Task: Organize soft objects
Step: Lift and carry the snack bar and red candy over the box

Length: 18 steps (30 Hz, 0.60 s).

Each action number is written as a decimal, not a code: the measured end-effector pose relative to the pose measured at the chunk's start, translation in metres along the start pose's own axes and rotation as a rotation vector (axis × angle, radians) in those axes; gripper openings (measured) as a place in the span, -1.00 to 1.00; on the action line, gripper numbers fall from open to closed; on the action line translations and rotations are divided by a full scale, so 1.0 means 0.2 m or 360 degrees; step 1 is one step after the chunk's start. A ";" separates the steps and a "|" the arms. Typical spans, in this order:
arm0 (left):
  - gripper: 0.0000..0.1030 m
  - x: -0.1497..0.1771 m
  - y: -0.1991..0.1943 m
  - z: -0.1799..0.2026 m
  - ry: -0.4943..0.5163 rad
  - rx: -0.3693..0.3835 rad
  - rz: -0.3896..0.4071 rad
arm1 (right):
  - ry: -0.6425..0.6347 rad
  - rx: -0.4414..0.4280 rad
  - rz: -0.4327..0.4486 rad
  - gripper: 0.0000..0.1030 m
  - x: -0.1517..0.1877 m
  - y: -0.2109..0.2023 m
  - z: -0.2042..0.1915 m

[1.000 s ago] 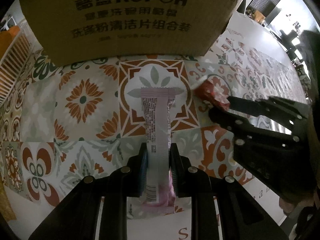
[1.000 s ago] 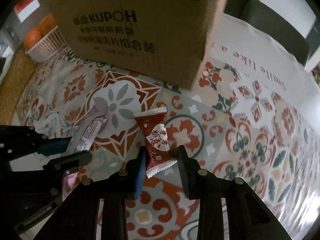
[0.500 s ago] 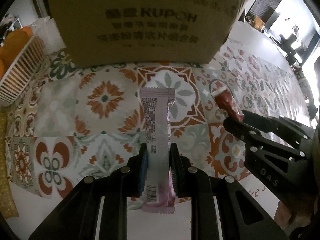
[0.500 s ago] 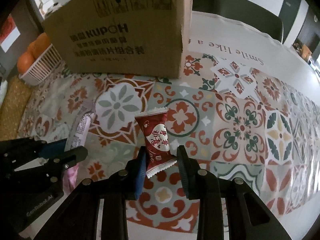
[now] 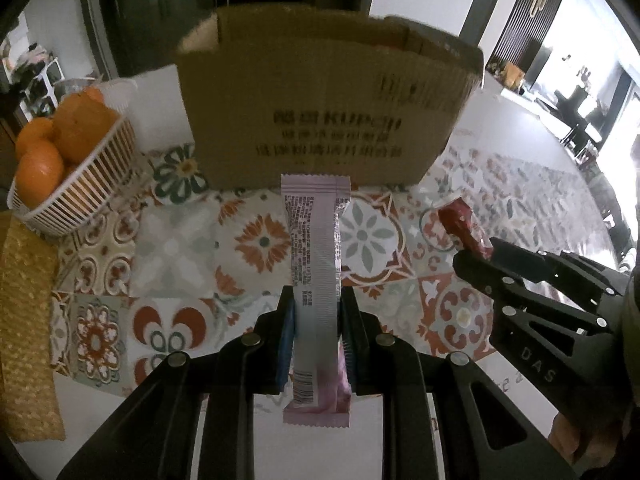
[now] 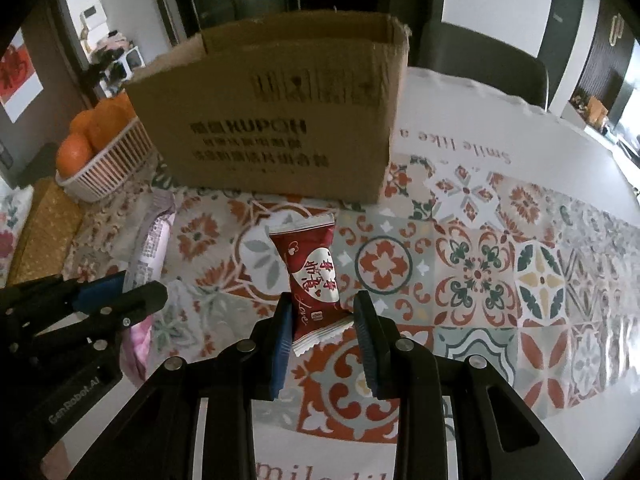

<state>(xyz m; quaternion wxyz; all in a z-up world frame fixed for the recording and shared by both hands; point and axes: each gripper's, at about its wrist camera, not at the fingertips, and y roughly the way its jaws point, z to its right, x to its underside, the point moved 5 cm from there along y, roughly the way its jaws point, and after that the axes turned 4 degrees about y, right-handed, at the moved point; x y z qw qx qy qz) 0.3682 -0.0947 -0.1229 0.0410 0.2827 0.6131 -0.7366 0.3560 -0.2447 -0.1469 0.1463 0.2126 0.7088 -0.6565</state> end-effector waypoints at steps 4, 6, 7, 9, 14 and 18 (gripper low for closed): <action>-0.57 -0.05 -0.05 0.01 0.0001 0.0010 0.0058 | 0.0001 0.0000 0.0071 -0.39 -0.04 -0.09 -0.04; -0.57 -0.08 -0.10 0.00 0.0004 0.0017 0.0094 | 0.0012 -0.0019 0.0101 -0.39 -0.05 -0.13 -0.06; -0.57 -0.09 -0.12 0.00 0.0006 0.0017 0.0107 | 0.0018 -0.0027 0.0113 -0.39 -0.07 -0.14 -0.07; -0.57 -0.11 -0.16 0.00 0.0010 0.0016 0.0140 | 0.0014 -0.0033 0.0149 -0.39 -0.09 -0.18 -0.09; -0.57 -0.18 -0.23 -0.01 0.0026 0.0022 0.0198 | 0.0020 -0.0055 0.0217 -0.39 -0.15 -0.27 -0.12; -0.57 -0.25 -0.29 -0.02 0.0040 0.0016 0.0240 | 0.0022 -0.0084 0.0256 -0.39 -0.19 -0.32 -0.15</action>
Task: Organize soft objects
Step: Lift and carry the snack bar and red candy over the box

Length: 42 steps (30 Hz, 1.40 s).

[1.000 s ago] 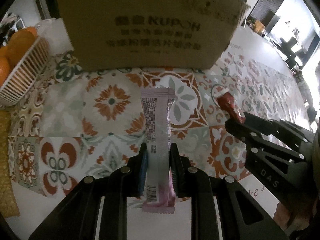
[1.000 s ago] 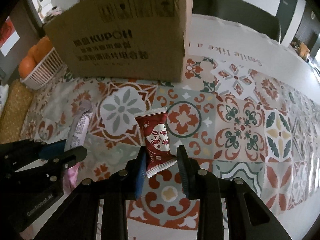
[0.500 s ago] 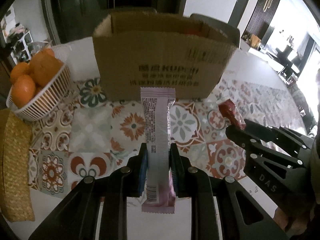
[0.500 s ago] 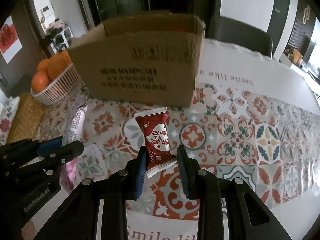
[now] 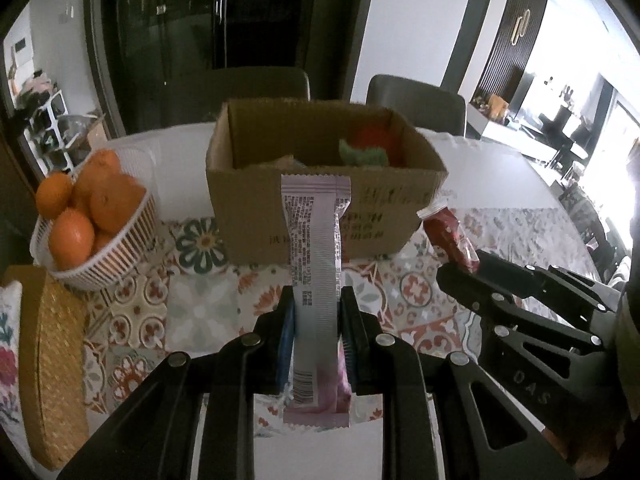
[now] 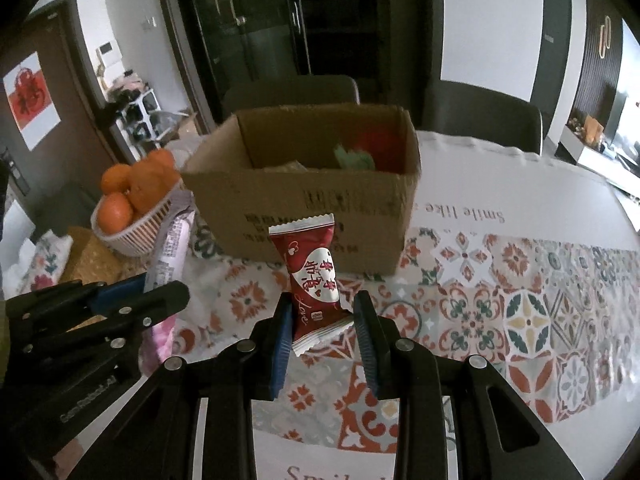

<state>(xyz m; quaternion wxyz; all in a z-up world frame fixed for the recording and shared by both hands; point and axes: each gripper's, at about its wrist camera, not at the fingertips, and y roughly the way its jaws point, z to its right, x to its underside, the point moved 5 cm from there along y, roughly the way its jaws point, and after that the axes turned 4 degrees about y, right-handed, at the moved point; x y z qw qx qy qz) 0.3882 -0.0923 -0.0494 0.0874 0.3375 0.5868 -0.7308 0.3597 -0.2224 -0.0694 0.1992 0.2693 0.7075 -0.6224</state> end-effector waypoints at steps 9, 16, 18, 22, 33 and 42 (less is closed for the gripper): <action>-0.57 -0.17 -0.07 -0.01 0.0018 -0.0005 0.0065 | -0.0006 -0.0043 0.0079 -0.39 -0.17 -0.09 -0.06; -0.57 -0.31 -0.08 0.00 0.0041 -0.0024 0.0093 | -0.0016 -0.0051 0.0115 -0.39 -0.29 -0.12 -0.07; -0.57 -0.35 -0.08 0.00 0.0042 -0.0017 0.0097 | -0.0017 -0.0046 0.0123 -0.39 -0.34 -0.12 -0.06; -0.57 -0.42 -0.06 0.00 0.0064 -0.0009 0.0086 | -0.0015 -0.0051 0.0123 -0.39 -0.41 -0.11 -0.05; -0.57 -0.65 0.06 -0.01 0.0148 -0.0065 0.0062 | -0.0003 -0.0027 0.0067 -0.39 -0.61 0.01 0.01; -0.57 -0.77 0.23 -0.04 0.0213 -0.0107 0.0013 | 0.0005 -0.0003 -0.0037 -0.39 -0.73 0.20 0.06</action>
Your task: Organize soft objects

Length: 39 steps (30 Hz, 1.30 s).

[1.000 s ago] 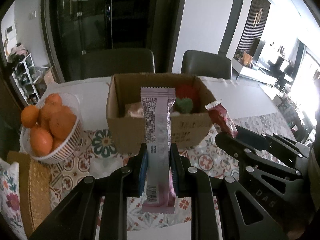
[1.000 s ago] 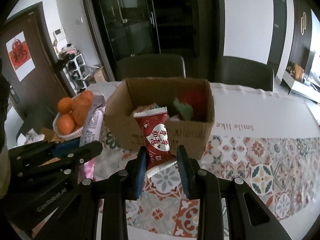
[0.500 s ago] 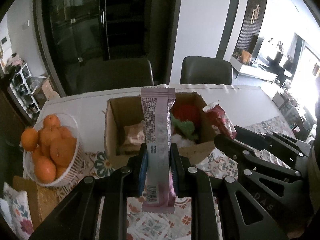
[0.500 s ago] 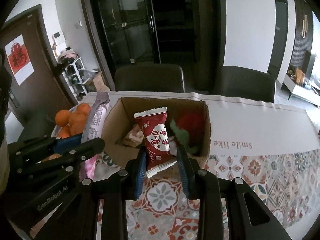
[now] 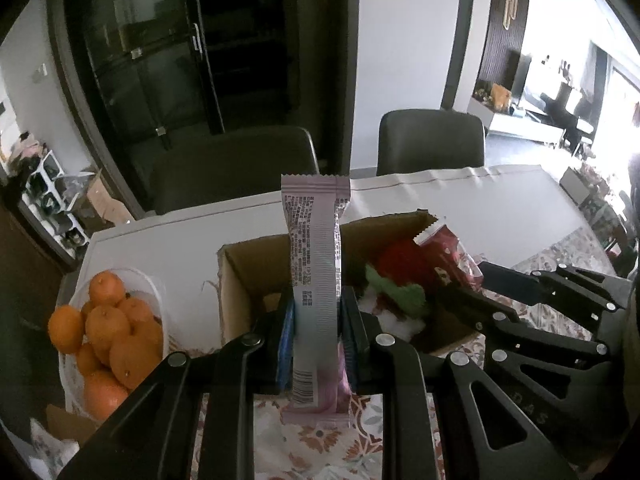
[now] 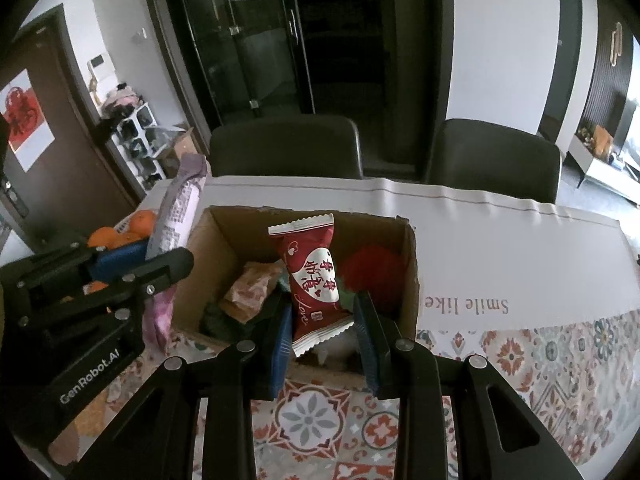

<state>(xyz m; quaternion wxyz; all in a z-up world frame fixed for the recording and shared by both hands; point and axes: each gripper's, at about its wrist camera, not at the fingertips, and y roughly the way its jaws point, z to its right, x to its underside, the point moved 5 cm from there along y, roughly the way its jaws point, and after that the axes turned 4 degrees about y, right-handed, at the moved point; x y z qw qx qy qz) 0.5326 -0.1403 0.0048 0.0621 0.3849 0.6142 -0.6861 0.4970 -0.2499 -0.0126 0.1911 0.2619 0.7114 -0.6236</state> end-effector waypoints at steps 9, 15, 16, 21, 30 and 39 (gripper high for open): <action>-0.57 -0.02 0.22 -0.01 -0.0008 -0.0058 -0.0122 | 0.0028 -0.0009 -0.0118 -0.39 -0.02 0.18 0.04; -0.56 0.01 0.34 -0.02 -0.0009 -0.0079 -0.0217 | 0.0088 -0.0051 -0.0251 -0.39 0.00 0.33 0.08; -0.55 0.02 0.36 -0.03 -0.0009 -0.0081 -0.0234 | 0.0089 -0.0044 -0.0263 -0.38 0.00 0.35 0.09; -0.11 0.05 0.42 -0.02 0.0010 -0.0129 -0.0267 | 0.0083 -0.0002 -0.0319 -0.31 0.02 0.44 0.10; 0.10 0.11 0.25 -0.05 -0.0118 -0.0193 -0.0184 | 0.0079 0.0103 -0.0198 -0.05 0.04 0.31 0.12; 0.46 0.27 -0.11 -0.03 -0.0186 -0.0288 0.0014 | 0.0134 0.0195 0.0026 0.25 0.15 0.01 0.14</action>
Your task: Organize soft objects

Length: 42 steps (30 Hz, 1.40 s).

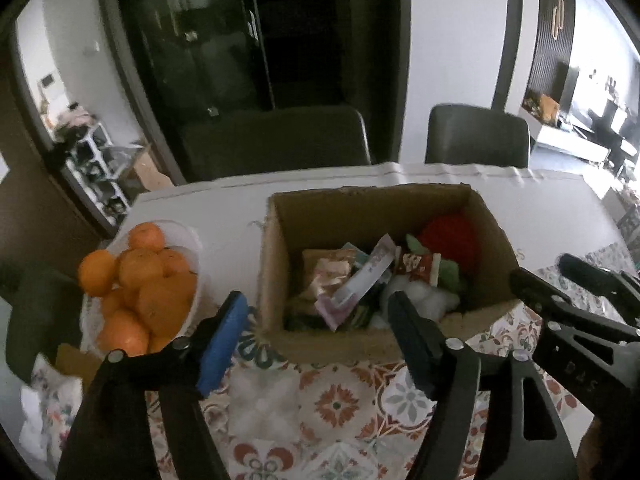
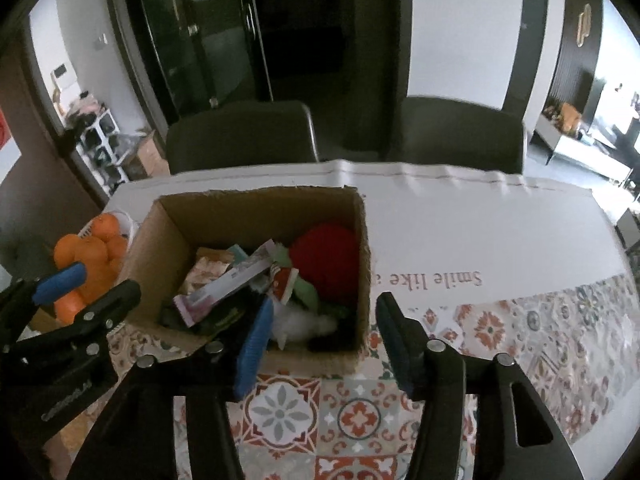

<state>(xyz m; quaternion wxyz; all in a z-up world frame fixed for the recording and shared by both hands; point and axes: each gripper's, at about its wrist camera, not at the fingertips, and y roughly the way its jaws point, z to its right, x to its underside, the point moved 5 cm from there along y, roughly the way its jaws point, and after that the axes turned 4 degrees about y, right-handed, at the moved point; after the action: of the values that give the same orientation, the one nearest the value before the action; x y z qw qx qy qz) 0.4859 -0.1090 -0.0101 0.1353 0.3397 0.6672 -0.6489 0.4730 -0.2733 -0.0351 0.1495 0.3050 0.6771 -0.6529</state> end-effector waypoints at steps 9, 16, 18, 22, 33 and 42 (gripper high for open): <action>0.89 0.29 -0.37 -0.04 -0.0078 -0.0123 0.0250 | 0.0017 0.0090 0.0240 0.45 0.23 -0.39 0.03; 0.99 0.53 -0.56 -0.05 -0.0132 -0.0136 0.0356 | 0.0017 0.0102 0.0362 0.52 0.48 -0.61 0.02; 1.00 0.60 -0.60 -0.05 -0.0139 -0.0169 0.0386 | 0.0007 0.0127 0.0402 0.53 0.55 -0.66 0.01; 1.00 0.71 -0.66 -0.04 -0.0160 -0.0151 0.0393 | 0.0010 0.0149 0.0420 0.54 0.67 -0.72 0.02; 1.00 0.92 -0.82 0.01 -0.0144 -0.0096 0.0471 | 0.0034 0.0127 0.0467 0.54 0.91 -0.87 0.04; 1.00 1.01 -0.87 0.03 -0.0143 -0.0079 0.0512 | 0.0051 0.0117 0.0472 0.54 1.04 -0.93 0.05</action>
<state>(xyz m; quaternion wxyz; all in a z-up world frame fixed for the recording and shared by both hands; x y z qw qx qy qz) 0.2262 -0.0459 -0.0011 0.2756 0.4095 0.6132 -0.6167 0.1979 -0.2298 -0.0127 0.2222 0.4172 0.6026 -0.6430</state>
